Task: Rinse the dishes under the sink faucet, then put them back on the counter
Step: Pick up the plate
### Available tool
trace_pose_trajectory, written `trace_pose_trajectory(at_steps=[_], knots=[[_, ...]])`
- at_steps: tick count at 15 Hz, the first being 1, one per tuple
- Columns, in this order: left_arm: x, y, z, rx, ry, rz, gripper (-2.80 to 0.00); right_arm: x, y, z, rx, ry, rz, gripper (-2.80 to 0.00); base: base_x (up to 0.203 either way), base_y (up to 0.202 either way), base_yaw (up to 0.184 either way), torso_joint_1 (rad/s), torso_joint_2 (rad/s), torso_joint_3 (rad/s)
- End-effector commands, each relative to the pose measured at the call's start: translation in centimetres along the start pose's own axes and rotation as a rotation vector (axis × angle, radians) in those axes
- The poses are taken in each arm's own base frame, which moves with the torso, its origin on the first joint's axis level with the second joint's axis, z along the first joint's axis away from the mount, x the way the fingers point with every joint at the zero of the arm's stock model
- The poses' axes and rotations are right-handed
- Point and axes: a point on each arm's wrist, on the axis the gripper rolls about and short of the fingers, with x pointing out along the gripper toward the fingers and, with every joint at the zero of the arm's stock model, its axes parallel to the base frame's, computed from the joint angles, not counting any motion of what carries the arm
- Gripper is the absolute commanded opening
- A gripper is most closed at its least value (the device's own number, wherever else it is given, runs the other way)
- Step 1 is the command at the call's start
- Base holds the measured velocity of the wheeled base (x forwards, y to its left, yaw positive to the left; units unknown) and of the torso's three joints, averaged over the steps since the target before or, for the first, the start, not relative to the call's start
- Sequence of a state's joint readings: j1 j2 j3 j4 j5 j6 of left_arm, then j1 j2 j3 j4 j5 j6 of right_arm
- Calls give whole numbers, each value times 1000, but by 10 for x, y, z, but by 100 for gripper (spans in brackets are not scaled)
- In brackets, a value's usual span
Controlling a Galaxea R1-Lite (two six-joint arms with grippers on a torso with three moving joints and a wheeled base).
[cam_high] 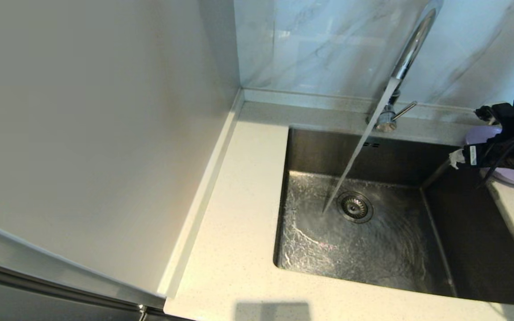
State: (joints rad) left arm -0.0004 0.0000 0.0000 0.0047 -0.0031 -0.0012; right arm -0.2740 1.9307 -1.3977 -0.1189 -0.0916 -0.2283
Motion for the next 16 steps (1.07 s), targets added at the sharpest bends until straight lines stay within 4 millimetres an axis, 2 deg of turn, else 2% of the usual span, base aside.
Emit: trace_pose_trajectory(at_steps=[1, 4, 11, 12, 16], knots=[[0, 0, 0, 0, 0, 0, -280, 25, 4, -8, -7, -15, -34, 0, 0, 0, 0, 0, 0, 0], [0, 0, 0, 0, 0, 0, -280, 30, 3, -2, -14, -45, -52, 0, 0, 0, 0, 0, 0, 0], [0, 0, 0, 0, 0, 0, -280, 37, 3, -4, -29, -30, -91, 0, 0, 0, 0, 0, 0, 0], [0, 0, 0, 0, 0, 0, -280, 38, 2, -4, -27, -30, -96, -280, 0, 0, 0, 0, 0, 0], [0, 0, 0, 0, 0, 0, -280, 41, 3, -6, -27, -20, -112, -280, 0, 0, 0, 0, 0, 0]])
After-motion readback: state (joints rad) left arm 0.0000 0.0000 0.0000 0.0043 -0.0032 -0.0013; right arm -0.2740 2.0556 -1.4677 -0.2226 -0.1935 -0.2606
